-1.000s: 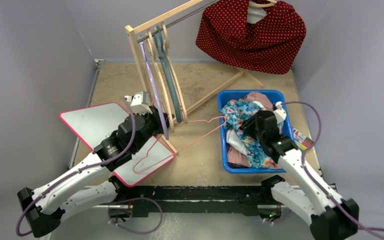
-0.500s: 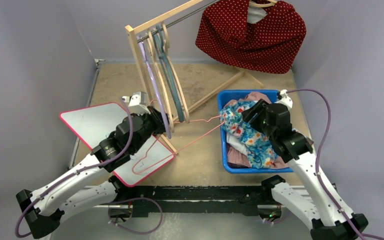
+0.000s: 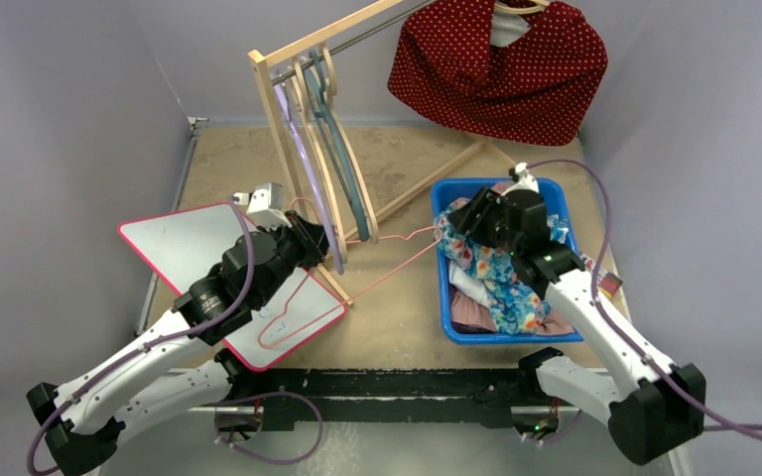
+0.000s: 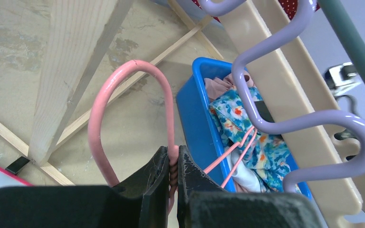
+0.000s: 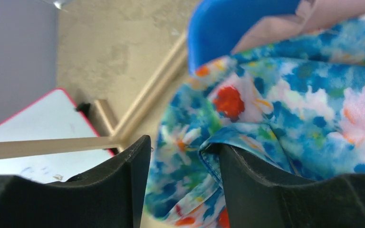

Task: Remove the skirt from the hanger
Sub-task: Place the skirt in the bin.

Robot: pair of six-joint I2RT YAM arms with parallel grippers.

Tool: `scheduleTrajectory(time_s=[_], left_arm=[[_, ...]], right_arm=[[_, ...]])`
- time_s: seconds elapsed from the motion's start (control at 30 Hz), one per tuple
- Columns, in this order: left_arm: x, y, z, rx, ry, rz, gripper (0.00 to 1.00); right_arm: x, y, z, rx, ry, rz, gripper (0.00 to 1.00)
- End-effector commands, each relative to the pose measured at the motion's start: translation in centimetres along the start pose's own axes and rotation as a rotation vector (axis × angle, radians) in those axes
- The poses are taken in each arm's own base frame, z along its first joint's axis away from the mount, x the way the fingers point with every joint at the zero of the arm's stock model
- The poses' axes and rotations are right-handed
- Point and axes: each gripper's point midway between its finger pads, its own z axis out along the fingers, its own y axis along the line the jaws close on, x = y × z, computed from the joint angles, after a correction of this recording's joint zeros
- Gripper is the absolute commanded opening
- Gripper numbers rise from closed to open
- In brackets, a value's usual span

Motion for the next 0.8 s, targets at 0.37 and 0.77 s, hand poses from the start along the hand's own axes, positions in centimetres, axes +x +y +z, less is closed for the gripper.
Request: scheduleTrajectory(time_s=[0.37, 0.77], left_arm=[[-2.7, -1.2, -0.8, 0.032, -0.077, -0.006, 0.0], [-2.6, -1.0, -0.8, 0.034, -0.076, -0.001, 0.0]], right_arm=[[11.3, -15.3, 2.2, 0.525, 0.14, 0.125, 0.54], [1.9, -7.2, -6.9, 0.332, 0.004, 0.042, 0.87]])
